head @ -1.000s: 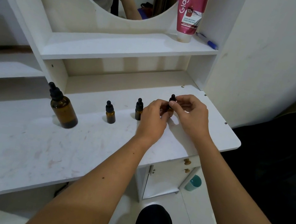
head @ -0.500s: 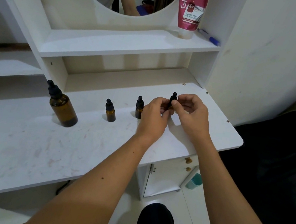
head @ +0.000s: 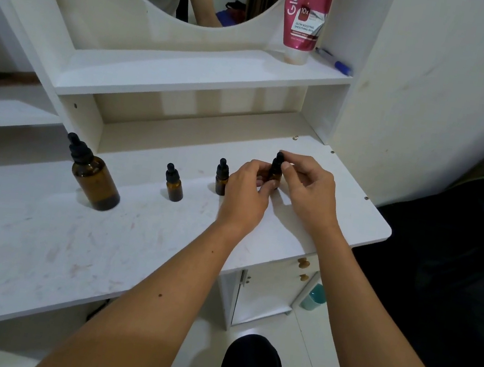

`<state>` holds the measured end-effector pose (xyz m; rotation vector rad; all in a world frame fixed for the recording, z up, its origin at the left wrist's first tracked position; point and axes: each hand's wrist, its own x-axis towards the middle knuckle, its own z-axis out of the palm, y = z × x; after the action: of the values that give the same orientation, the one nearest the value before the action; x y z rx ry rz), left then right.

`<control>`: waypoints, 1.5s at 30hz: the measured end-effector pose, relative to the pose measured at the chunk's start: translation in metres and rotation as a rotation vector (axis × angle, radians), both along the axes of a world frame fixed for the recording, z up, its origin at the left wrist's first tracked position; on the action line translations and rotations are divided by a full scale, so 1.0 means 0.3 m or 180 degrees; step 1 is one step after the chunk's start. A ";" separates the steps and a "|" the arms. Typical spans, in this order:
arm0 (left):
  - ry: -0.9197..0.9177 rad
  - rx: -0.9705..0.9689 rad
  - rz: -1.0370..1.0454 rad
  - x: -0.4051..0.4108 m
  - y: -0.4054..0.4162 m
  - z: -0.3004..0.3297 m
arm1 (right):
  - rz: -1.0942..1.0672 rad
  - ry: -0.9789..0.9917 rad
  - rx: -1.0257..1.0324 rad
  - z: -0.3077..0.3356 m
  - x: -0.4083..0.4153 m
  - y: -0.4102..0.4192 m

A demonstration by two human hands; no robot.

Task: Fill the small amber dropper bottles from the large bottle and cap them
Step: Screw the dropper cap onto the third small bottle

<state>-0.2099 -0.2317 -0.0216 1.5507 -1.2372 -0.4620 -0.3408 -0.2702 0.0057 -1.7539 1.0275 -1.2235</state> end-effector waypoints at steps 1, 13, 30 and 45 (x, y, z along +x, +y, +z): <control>-0.0001 0.0001 0.0001 0.000 0.000 0.000 | 0.0001 0.0012 0.0055 -0.002 0.000 -0.002; -0.0015 -0.0011 0.0020 -0.003 0.005 0.004 | -0.0146 0.0003 0.0173 -0.009 0.004 -0.009; -0.0107 0.0038 0.0072 -0.011 0.003 0.011 | -0.0105 0.0441 -0.0316 -0.022 0.012 -0.018; -0.0207 0.0189 -0.0020 -0.019 0.070 0.024 | -0.0270 0.0446 -0.0172 -0.018 -0.002 0.019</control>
<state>-0.2156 -0.2109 -0.0143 1.6235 -1.2887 -0.4593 -0.3415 -0.2645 0.0004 -1.8764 1.1702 -1.2038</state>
